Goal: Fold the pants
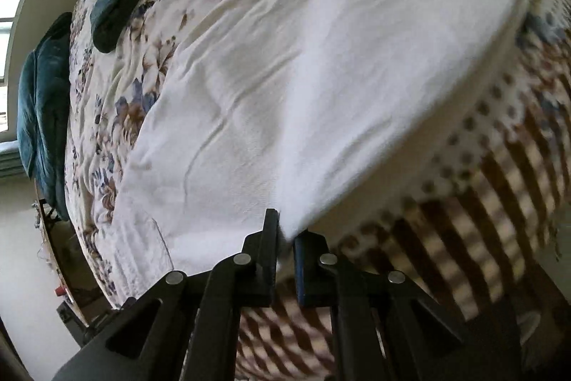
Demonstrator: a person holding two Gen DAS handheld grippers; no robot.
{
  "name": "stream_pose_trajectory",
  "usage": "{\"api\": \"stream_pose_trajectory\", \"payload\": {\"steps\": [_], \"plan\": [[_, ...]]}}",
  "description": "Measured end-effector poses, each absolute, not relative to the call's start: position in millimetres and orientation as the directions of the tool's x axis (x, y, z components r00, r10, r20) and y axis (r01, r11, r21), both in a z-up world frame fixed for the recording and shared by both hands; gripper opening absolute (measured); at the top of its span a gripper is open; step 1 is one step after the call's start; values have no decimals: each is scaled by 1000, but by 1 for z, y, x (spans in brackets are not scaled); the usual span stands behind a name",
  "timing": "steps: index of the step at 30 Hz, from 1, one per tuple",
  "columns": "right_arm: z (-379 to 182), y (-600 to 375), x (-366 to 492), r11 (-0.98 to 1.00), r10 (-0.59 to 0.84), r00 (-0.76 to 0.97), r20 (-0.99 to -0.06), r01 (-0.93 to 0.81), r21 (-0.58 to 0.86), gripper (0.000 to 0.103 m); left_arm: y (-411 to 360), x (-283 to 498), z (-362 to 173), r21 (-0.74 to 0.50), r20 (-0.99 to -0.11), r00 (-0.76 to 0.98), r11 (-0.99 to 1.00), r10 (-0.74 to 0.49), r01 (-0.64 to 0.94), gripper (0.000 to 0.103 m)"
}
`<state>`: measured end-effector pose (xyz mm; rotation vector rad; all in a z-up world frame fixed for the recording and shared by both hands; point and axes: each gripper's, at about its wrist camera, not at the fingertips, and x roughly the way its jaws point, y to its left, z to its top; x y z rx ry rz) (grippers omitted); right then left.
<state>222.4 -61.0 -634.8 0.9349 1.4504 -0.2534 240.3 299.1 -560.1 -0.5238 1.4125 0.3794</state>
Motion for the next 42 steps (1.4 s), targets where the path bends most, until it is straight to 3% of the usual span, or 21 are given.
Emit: {"api": "stream_pose_trajectory", "payload": {"steps": [6,10,11,13,14,15,17,20,23,28,33,35,36,42], "plan": [[-638,-70,198,677,386,105,-917,643,359,10,300,234,-585,-80,-997,58,841,-58,-535,16],[-685,-66,205,713,440,-43,-897,624,320,24,298,238,-590,-58,-998,15,843,-59,-536,25],[-691,-70,203,689,489,-53,-871,636,349,30,293,236,-579,-46,-999,28,847,-37,-530,30],[-683,-80,198,657,538,-14,-843,633,409,61,276,231,-558,7,-999,38,872,29,-489,42],[-675,-85,196,657,541,5,-841,621,427,65,268,229,-552,35,-998,34,882,58,-469,54],[-668,-92,192,657,543,22,-840,612,441,66,257,227,-545,56,-996,36,893,80,-447,72],[-648,-117,184,645,531,73,-844,612,458,66,230,224,-536,74,-993,54,914,104,-399,83],[-623,-177,172,609,446,171,-878,661,438,66,184,229,-528,68,-989,103,940,108,-335,83],[-603,-255,168,587,258,280,-925,714,380,67,127,244,-532,51,-985,144,958,95,-283,83],[-606,-404,171,455,38,321,-946,838,302,66,37,275,-554,32,-987,148,971,69,-239,83],[-647,-502,183,374,61,320,-946,871,319,66,-16,293,-572,59,-989,120,972,89,-228,83],[-664,-520,188,360,110,361,-926,854,375,38,-32,296,-574,72,-988,119,973,100,-218,83],[-669,-523,192,378,118,350,-929,849,368,11,-40,297,-574,84,-987,121,975,110,-208,83],[-644,-510,182,450,43,337,-941,834,319,11,-69,295,-572,128,-982,118,978,148,-162,83]]}}
